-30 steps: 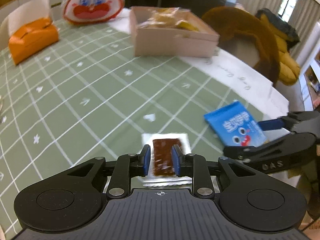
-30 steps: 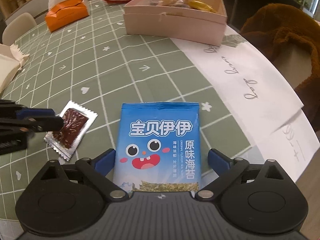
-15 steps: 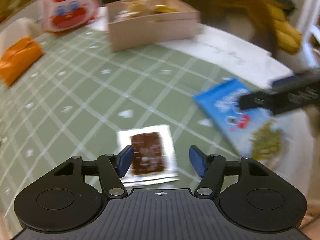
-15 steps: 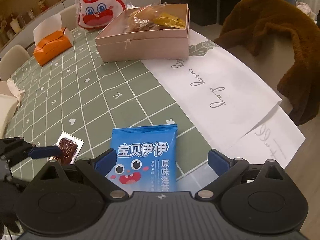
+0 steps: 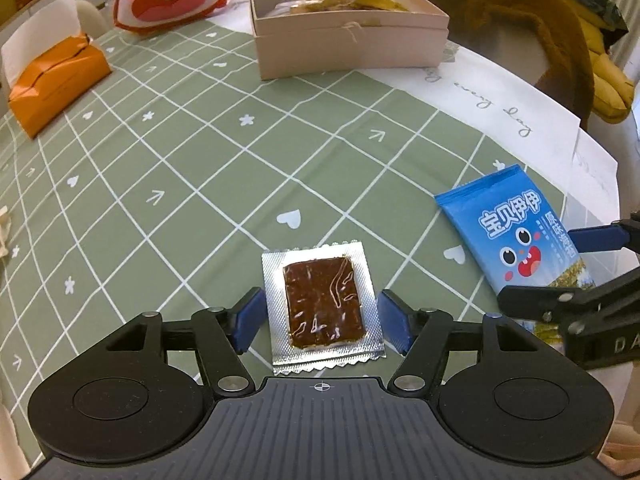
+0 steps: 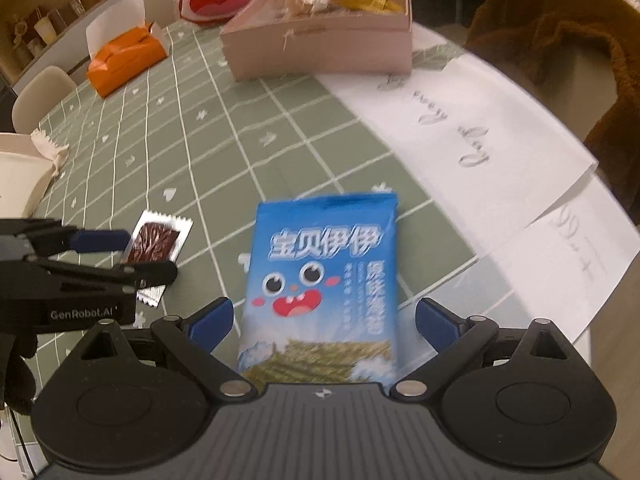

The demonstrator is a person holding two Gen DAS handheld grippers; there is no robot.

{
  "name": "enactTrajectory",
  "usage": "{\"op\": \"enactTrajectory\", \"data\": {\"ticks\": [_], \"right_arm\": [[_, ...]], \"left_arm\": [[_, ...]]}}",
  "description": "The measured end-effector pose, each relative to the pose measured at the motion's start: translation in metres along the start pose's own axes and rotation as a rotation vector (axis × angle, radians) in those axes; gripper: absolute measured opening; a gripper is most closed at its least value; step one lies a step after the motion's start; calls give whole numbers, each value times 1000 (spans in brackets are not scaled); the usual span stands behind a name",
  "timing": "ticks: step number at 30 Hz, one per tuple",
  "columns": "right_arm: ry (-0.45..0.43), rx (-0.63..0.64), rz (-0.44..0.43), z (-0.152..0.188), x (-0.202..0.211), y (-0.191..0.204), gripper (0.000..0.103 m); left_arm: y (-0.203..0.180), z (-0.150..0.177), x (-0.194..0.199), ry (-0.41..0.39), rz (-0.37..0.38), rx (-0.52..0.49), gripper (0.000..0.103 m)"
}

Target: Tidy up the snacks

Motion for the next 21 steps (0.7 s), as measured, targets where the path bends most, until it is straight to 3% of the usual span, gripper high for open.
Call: {"op": "enactTrajectory", "data": {"ticks": [9,15,17,18,19,21], "right_arm": [[-27,82,83,6,-6,13,103],[-56,120,118,11,-7,21,99],[-77,121,123,11,-4,21,86],[-80,132,118,11,-1,22,85],[-77,141,115,10,0,23,85],[-78,154,120,10,4,24,85]], "left_arm": [[5,-2,-5,-18,-12,-5,86],[4,0,-3,-7,-8,5,85],[3,3,-1,-28,-12,1,84],[2,6,0,-41,-11,0,79],[0,8,3,-55,-6,-10,66],[-4,11,7,-63,12,-26,65]]}}
Point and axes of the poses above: each gripper's, at about its wrist camera, not at the fingertips, and x roughly against the way its jaws point, y to its left, z to its underside, the point moved 2 cm from there along -x, roughly the way its jaws point, and after that the axes turned 7 degrees about z, right-handed, at the moved point
